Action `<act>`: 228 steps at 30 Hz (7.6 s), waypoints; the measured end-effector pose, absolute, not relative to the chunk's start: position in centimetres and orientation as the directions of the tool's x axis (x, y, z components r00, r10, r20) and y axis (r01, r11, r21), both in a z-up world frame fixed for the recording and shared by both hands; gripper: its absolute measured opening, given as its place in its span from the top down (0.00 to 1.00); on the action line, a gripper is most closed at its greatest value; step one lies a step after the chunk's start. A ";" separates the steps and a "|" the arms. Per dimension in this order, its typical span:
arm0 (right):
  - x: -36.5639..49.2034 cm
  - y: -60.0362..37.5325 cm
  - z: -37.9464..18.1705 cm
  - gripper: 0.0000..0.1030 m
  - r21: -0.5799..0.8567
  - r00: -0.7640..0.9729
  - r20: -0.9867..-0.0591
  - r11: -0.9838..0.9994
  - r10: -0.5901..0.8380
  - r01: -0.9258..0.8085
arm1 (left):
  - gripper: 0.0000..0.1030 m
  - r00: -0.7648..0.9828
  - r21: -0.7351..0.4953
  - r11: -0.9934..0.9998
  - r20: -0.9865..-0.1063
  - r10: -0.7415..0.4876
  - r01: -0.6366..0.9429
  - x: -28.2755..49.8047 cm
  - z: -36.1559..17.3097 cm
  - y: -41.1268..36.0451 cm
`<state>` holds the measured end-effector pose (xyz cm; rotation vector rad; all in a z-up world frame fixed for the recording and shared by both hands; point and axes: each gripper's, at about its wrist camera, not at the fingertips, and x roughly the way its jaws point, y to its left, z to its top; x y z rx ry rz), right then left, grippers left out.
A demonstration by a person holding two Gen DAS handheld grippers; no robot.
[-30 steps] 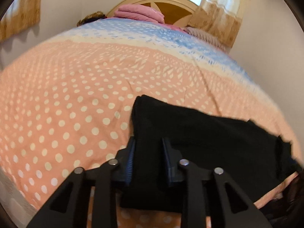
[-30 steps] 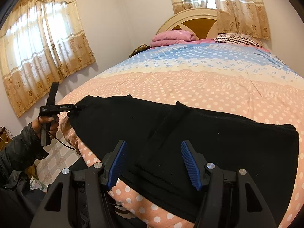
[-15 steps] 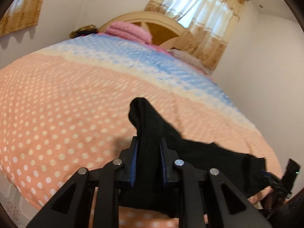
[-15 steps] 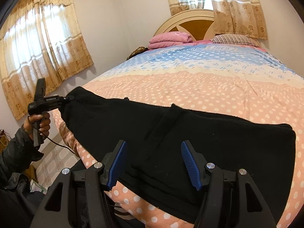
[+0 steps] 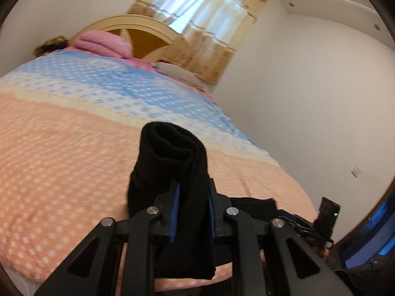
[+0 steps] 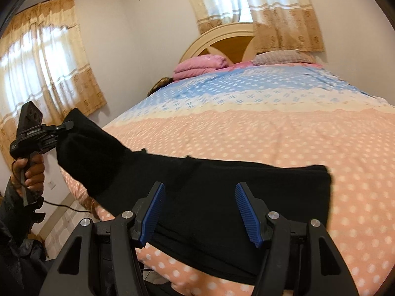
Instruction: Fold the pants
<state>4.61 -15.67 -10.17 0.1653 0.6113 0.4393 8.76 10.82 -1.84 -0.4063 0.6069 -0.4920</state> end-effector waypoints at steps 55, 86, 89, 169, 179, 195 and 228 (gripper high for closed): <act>8.8 -20.4 -12.5 0.40 0.576 0.636 -0.582 0.809 0.507 -0.117 | 0.21 0.734 -0.024 0.951 -0.630 -0.254 0.308 11.3 -8.3 -7.6; 7.4 -25.6 -15.1 0.80 0.646 0.583 -0.623 0.763 0.521 0.009 | 0.11 0.717 -0.029 0.963 -0.662 -0.220 0.269 11.7 -10.9 -6.5; 7.2 -27.2 -15.9 0.77 0.713 0.569 -0.591 0.700 0.572 0.035 | 0.07 0.716 -0.025 0.967 -0.668 -0.204 0.252 12.0 -11.5 -6.1; 2.3 -24.3 -15.7 0.88 0.387 0.577 -0.724 0.915 0.377 -0.113 | 0.00 0.654 0.089 0.833 -0.667 -0.358 0.547 12.0 -7.4 -15.7; 1.2 -26.0 -13.1 0.42 0.415 0.651 -0.657 0.904 0.380 -0.109 | 0.00 0.733 0.130 0.935 -0.659 -0.169 0.331 11.7 -8.2 -7.0; 6.1 -26.9 -12.5 0.42 0.493 0.700 -0.610 0.870 0.371 -0.031 | 0.00 0.680 -0.009 0.961 -0.704 -0.202 0.276 12.4 -12.0 -4.1; 7.8 -20.6 -9.0 0.75 0.498 0.634 -0.561 0.829 0.532 -0.255 | 0.88 0.614 -0.403 0.853 -0.594 -0.520 0.332 11.4 -11.1 0.5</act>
